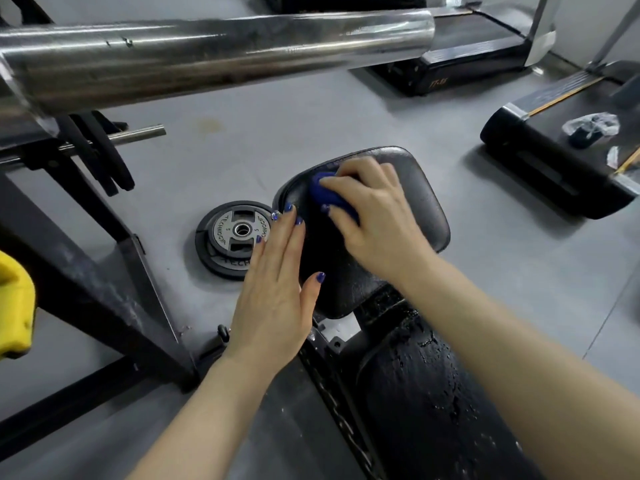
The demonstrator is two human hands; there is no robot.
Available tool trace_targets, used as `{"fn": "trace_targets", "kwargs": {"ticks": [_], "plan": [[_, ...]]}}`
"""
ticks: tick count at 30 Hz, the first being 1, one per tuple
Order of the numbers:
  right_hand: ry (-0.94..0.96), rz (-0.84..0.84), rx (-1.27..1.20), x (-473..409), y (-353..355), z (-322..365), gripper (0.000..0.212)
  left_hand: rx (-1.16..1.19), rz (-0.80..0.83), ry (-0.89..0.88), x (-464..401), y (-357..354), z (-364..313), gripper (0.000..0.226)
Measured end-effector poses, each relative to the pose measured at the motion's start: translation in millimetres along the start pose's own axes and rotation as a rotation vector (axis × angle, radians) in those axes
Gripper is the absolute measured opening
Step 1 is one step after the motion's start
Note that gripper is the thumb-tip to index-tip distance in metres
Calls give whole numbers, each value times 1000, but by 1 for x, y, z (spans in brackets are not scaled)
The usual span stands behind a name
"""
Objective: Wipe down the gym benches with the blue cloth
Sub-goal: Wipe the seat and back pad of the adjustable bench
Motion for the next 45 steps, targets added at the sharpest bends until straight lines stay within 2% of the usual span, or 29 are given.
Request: {"fn": "trace_targets", "kwargs": {"ticks": [7,13,18,23,30,35,37,40,42,45], "plan": [[-70,-95,-47,98,4,-10,28,5,-12,-20,-1,1,1,63],[-63,-171,-66,31,-5,-1,24,37,-23,-42,1,3,-1,60],[-58,-134,-54,66,-6,-13,27,28,-42,-68,1,1,1,59],[-159,-247,-104,25,-6,-21,26,29,-75,-87,2,1,1,59],[52,-161,-80,90,-8,-13,26,29,-140,-156,4,-4,2,57],[32,-286,-76,77,-7,-10,23,23,-214,-224,5,-5,3,54],[96,-256,-77,92,-12,-2,26,19,-235,-238,4,-5,5,54],[198,-98,-68,110,-7,2,28,34,-259,-249,6,-7,7,55],[165,-21,-34,114,3,-1,27,34,-275,-246,6,-6,6,55],[78,-83,-42,133,31,-9,22,3,-276,-214,9,-6,5,54]]}}
Point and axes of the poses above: each hand's wrist, its own x-axis away from the middle knuckle, its own y-axis out of the back of the hand, z = x × y, the point moved 9 cm from there along -x, towards the middle knuckle, and after that the axes turned 3 degrees about x, right-handed, at the moved point
